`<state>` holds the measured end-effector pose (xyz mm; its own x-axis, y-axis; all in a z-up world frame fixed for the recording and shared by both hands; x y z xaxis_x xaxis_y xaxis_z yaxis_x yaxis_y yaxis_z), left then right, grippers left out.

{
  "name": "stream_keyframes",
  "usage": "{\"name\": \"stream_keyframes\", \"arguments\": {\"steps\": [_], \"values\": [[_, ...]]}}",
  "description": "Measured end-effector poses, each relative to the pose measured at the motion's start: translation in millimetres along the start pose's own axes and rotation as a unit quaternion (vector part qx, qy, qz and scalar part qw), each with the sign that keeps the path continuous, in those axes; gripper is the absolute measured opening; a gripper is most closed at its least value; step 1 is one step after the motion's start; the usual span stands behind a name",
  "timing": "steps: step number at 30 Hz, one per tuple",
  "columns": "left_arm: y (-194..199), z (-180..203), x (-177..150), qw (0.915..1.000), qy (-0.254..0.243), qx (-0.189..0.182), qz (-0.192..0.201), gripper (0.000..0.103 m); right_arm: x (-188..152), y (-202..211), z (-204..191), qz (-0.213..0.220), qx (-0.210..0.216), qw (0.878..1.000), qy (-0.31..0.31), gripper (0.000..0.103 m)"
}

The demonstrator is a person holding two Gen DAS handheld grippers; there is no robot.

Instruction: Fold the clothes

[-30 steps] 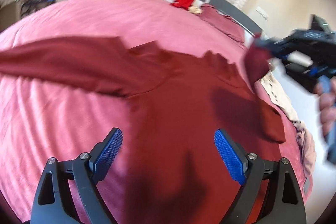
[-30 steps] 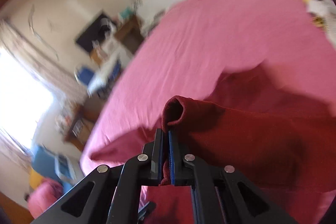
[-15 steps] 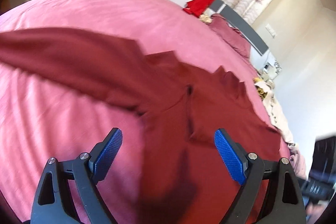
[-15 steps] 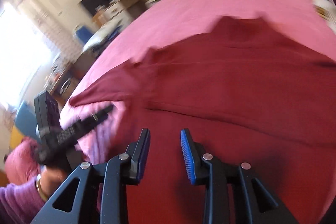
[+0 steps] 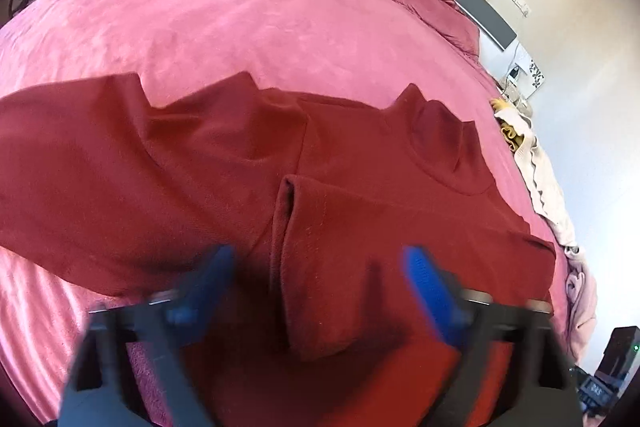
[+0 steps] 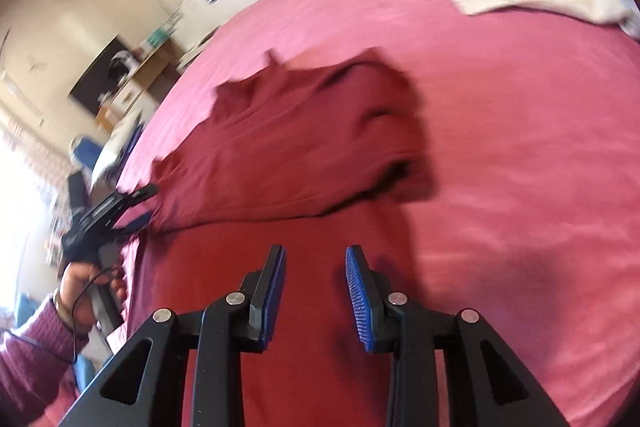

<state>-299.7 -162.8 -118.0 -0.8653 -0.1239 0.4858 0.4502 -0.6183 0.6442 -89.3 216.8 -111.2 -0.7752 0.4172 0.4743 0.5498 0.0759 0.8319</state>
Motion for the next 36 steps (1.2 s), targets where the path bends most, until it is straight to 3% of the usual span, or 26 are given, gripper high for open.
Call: {"name": "stream_keyframes", "arguments": {"steps": [1, 4, 9, 16, 21, 24, 26, 29, 31, 36], "values": [[-2, 3, 0, 0.9999, -0.005, 0.005, -0.010, 0.005, 0, 1, 6, 0.000, 0.000, 1.000, -0.006, 0.032], [1, 11, 3, 0.9995, -0.009, -0.029, -0.006, 0.005, -2, 6, 23, 0.000, -0.001, 1.000, -0.022, 0.032], [30, 17, 20, 0.9941, 0.022, -0.094, 0.049, 0.004, -4, 13, 52, 0.001, -0.003, 0.999, -0.050, 0.032], [88, 19, 54, 0.9820, 0.030, -0.153, 0.106, 0.004, -1, -10, 44, -0.012, 0.033, 0.997, -0.071, 0.032], [89, 13, 56, 0.9837, 0.030, -0.151, 0.094, 0.004, 7, -40, 38, -0.026, 0.065, 0.993, -0.094, 0.032], [70, 5, 45, 0.9890, 0.037, -0.131, 0.058, 0.004, 9, -46, 41, -0.025, 0.083, 0.989, -0.117, 0.032], [54, -1, 34, 0.9930, 0.038, -0.109, 0.026, 0.013, 11, -50, 42, -0.024, 0.094, 0.986, -0.133, 0.032], [32, -8, 18, 0.9955, 0.038, -0.085, -0.013, 0.066, 12, -55, 45, -0.026, 0.105, 0.982, -0.152, 0.032], [22, -11, 9, 0.9962, 0.036, -0.075, -0.027, 0.067, 9, -56, 46, -0.034, 0.093, 0.984, -0.148, 0.032], [10, -7, 4, 0.9951, 0.026, -0.088, -0.037, 0.069, 4, -58, 50, -0.037, 0.100, 0.982, -0.158, 0.032]]}}
Point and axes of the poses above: each gripper's, at about its wrist camera, not at the fingertips, and y roughly against the way its jaws point, z to its right, x to its top, the point moved 1 cm from there along -y, roughly the way its jaws point, and after that the axes turned 14 degrees about -x, right-handed, at the moved point
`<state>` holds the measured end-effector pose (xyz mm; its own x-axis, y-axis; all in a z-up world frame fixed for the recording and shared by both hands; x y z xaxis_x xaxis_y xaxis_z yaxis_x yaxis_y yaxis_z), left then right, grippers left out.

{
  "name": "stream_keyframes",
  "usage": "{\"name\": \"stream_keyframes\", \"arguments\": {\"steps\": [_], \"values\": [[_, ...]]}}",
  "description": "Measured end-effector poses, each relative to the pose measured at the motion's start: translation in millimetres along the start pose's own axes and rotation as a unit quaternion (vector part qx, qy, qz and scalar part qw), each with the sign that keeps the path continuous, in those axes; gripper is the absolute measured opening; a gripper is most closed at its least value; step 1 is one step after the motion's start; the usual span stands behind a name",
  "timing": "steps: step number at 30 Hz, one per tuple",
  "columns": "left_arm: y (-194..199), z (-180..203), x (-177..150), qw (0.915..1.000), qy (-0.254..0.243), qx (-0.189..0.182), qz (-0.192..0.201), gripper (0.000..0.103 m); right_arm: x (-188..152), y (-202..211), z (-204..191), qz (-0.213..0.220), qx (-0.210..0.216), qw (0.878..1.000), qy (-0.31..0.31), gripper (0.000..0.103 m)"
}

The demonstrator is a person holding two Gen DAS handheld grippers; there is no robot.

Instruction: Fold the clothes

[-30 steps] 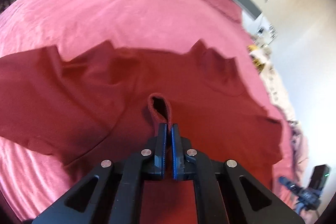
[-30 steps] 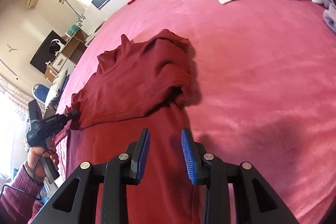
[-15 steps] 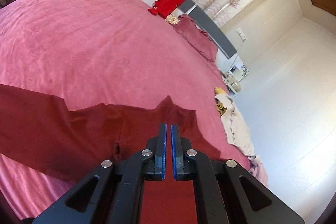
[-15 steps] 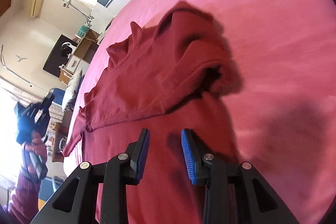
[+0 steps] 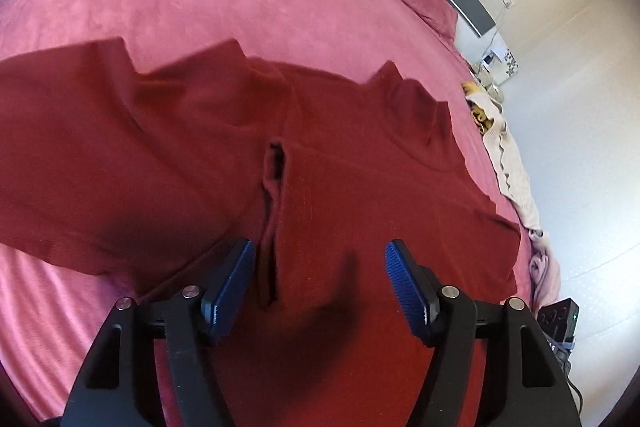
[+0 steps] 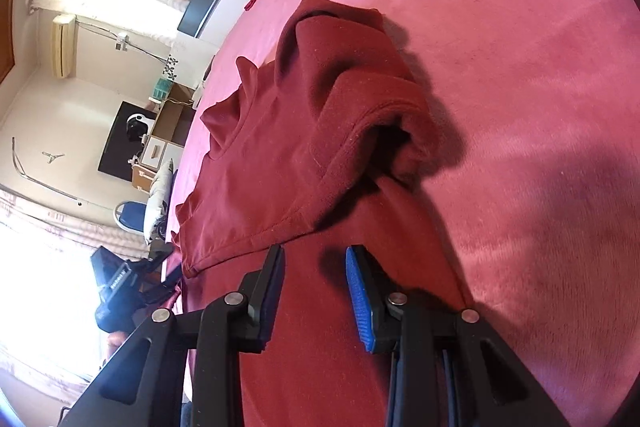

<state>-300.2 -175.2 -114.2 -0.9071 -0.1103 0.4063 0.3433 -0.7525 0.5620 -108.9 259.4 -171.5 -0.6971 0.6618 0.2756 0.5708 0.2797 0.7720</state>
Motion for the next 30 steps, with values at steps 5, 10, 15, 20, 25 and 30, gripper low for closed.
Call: {"name": "stream_keyframes", "arguments": {"steps": [5, 10, 15, 20, 25, 30], "values": [[-17, 19, -1, 0.9992, -0.035, -0.017, -0.009, 0.023, 0, -5, -1, -0.002, -0.002, 1.000, 0.002, 0.032], [-28, 22, -1, 0.9988, -0.045, -0.012, -0.014, 0.008, -1, -5, -2, -0.005, -0.002, 1.000, 0.004, 0.032], [1, 18, 10, 0.9989, -0.033, -0.007, 0.034, 0.006, 0, -1, 0, 0.002, 0.003, 1.000, 0.000, 0.032], [59, 7, 29, 0.9904, 0.025, -0.068, 0.118, 0.006, 4, 2, 0, 0.022, 0.015, 1.000, -0.010, 0.034], [92, 2, 41, 0.9873, 0.033, -0.073, 0.137, 0.006, 14, -8, -14, 0.042, 0.008, 0.999, 0.006, 0.034], [75, -12, 28, 0.9935, 0.035, -0.041, 0.100, 0.006, 24, -19, -28, 0.062, 0.002, 0.998, 0.022, 0.034]]}}
Point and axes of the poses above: each gripper's, at about its wrist camera, not at the fingertips, and y roughly against the way its jaws point, z to its right, x to its top, the point moved 1 cm from there along -y, roughly the way its jaws point, and after that the axes turned 14 degrees about -x, right-handed, at the moved point
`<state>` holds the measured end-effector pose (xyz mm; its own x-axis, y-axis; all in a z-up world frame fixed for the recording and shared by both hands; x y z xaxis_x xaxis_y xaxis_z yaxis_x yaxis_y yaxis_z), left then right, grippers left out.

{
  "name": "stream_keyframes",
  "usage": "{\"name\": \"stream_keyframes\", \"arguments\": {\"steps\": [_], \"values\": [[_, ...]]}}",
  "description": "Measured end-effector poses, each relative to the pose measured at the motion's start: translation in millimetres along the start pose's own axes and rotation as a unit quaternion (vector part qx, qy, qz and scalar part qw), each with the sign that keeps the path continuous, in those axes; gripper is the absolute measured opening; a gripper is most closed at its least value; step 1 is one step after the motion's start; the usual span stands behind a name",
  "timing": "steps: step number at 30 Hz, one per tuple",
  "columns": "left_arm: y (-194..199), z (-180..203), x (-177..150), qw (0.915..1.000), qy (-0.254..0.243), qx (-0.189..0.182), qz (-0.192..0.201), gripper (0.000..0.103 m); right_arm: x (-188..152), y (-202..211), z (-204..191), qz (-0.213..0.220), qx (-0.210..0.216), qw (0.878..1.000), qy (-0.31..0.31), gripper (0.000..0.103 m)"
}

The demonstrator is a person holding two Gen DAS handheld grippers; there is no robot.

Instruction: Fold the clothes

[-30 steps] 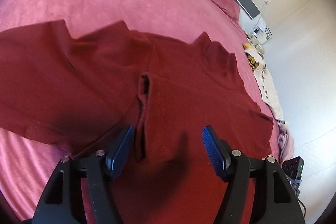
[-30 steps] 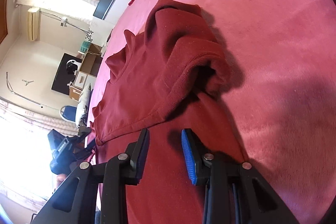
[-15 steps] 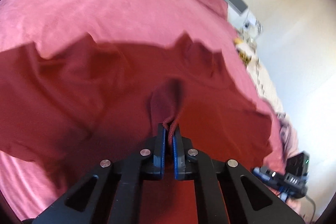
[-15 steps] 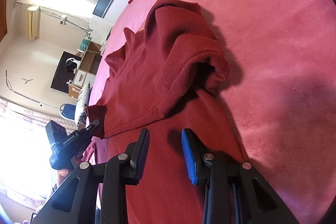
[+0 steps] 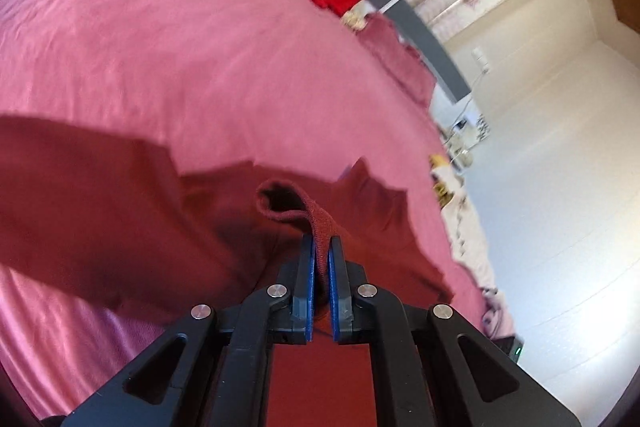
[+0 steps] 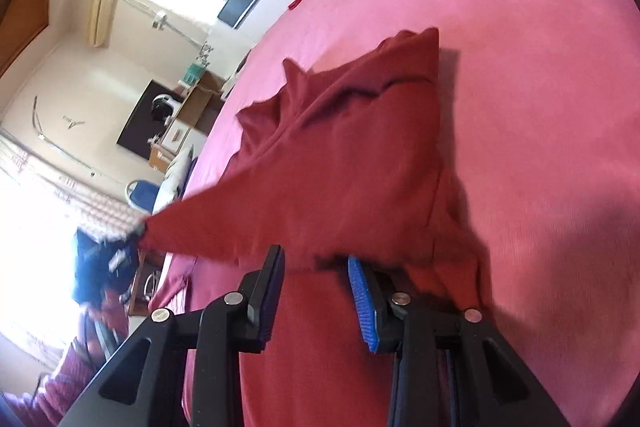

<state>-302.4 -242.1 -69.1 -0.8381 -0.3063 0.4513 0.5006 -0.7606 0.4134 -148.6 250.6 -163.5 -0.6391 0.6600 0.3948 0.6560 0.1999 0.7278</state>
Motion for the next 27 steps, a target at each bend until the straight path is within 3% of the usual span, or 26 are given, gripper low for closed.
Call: {"name": "stream_keyframes", "arguments": {"steps": [6, 9, 11, 14, 16, 18, 21, 24, 27], "values": [[-14, -38, -23, 0.9969, 0.015, 0.075, -0.017, 0.006, 0, 31, 26, 0.091, -0.065, 0.992, -0.058, 0.029], [-19, -45, -31, 0.9944, -0.009, 0.099, -0.034, 0.007, -12, 27, 50, 0.035, -0.046, 0.993, -0.107, 0.030], [-16, -41, -29, 0.9916, -0.025, 0.121, -0.037, 0.015, -14, 30, 58, 0.004, -0.006, 0.995, -0.104, 0.030], [-6, -29, -23, 0.9837, -0.053, 0.169, -0.032, 0.022, 11, 37, 54, 0.010, 0.007, 0.996, -0.093, 0.033], [5, -11, -17, 0.9760, -0.085, 0.201, -0.003, 0.022, 28, 42, 51, 0.014, 0.015, 0.996, -0.085, 0.033], [6, 14, -20, 0.9751, -0.114, 0.189, 0.026, 0.022, 44, 46, 48, 0.018, 0.024, 0.997, -0.078, 0.033], [-25, 58, -40, 0.9727, -0.175, 0.152, 0.015, 0.029, 77, 30, 27, -0.005, 0.002, 0.999, -0.037, 0.034], [-84, 104, -77, 0.9693, -0.229, 0.076, -0.049, 0.032, 102, 3, 15, -0.041, -0.021, 0.999, -0.020, 0.034], [-145, 142, -119, 0.9483, -0.294, 0.020, -0.117, 0.032, 114, -27, 10, -0.082, -0.046, 0.995, -0.012, 0.032]]}}
Point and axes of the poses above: each gripper's, at about its wrist camera, not at the fingertips, and y roughly against the way its jaws point, z to its right, x to its top, the point moved 1 cm from there along -y, roughly the way its jaws point, and after that the axes turned 14 degrees about -x, right-handed, at the moved point
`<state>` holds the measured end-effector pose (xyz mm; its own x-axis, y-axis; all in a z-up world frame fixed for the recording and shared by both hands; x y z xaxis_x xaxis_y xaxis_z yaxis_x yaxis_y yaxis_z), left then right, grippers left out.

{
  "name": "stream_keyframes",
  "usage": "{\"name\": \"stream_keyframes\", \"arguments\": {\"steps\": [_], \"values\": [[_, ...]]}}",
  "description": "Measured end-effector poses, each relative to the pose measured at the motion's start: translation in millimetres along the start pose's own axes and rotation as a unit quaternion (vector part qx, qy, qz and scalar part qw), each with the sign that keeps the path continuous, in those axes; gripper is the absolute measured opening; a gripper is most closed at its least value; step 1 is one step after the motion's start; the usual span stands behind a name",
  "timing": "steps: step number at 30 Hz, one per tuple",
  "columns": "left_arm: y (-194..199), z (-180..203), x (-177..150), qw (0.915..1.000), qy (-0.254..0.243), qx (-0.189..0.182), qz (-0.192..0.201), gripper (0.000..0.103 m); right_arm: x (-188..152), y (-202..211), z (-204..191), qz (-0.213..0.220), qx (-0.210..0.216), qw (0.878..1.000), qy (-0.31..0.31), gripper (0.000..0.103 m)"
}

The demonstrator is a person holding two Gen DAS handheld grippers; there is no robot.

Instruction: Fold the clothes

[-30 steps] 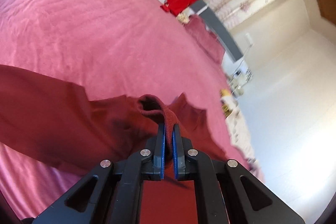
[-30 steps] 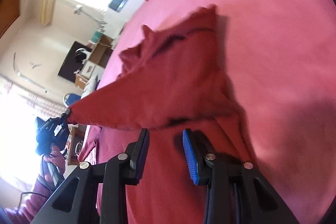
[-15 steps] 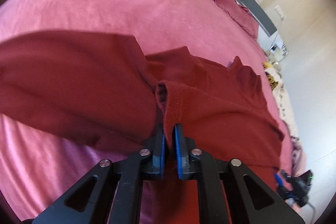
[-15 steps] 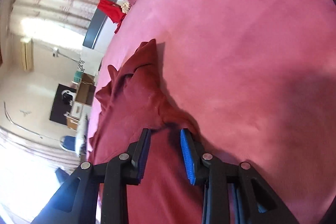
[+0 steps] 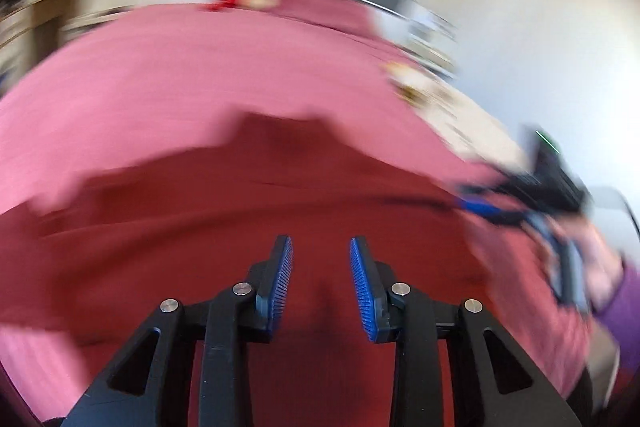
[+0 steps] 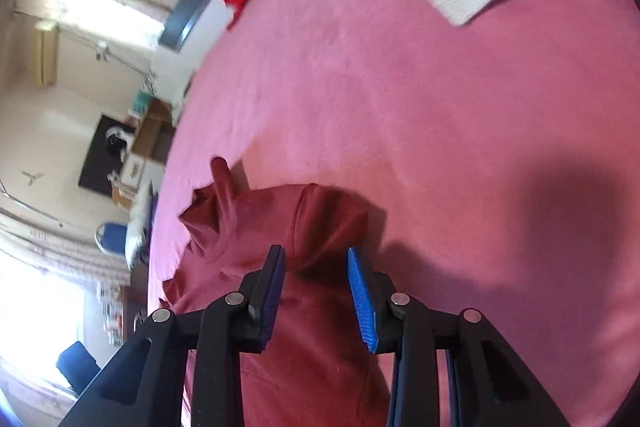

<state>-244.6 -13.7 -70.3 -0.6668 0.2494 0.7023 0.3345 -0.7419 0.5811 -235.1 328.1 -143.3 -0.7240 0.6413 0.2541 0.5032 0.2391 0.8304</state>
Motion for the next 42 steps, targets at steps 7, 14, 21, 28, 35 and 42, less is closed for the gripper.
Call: {"name": "stream_keyframes", "arguments": {"steps": [7, 14, 21, 28, 35, 42], "values": [[-109, 71, -8, 0.9890, -0.087, -0.064, -0.100, 0.032, 47, -19, -4, 0.040, -0.016, 0.999, -0.014, 0.010], [-107, 84, -5, 0.9891, -0.100, -0.099, -0.044, 0.032, 25, -13, 5, 0.002, -0.024, 0.997, 0.074, 0.030], [-130, 94, -7, 0.9889, -0.116, -0.073, -0.058, 0.041, 20, -30, 22, -0.030, 0.023, 0.997, 0.065, 0.016], [-134, 96, -27, 0.9868, -0.127, -0.060, -0.080, 0.042, 46, -17, -11, 0.017, -0.027, 0.993, 0.114, 0.003], [-135, 105, -39, 0.9814, -0.153, -0.059, -0.100, 0.063, 59, -24, 0, 0.042, -0.026, 0.997, 0.061, 0.001], [-78, 81, -19, 0.9894, -0.133, -0.054, -0.022, 0.064, 33, 15, 9, 0.082, 0.007, 0.994, 0.070, 0.024]]}}
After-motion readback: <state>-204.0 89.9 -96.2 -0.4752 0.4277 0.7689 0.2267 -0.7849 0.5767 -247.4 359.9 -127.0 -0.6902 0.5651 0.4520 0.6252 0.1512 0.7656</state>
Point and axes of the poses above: each gripper's, at about its wrist camera, not at the fingertips, and y roughly against the way its jaws point, z to its right, x to its top, the point moved 1 cm from there along -y, roughly the way its jaws point, and after that the axes turned 14 degrees about -x, right-handed, at the moved point
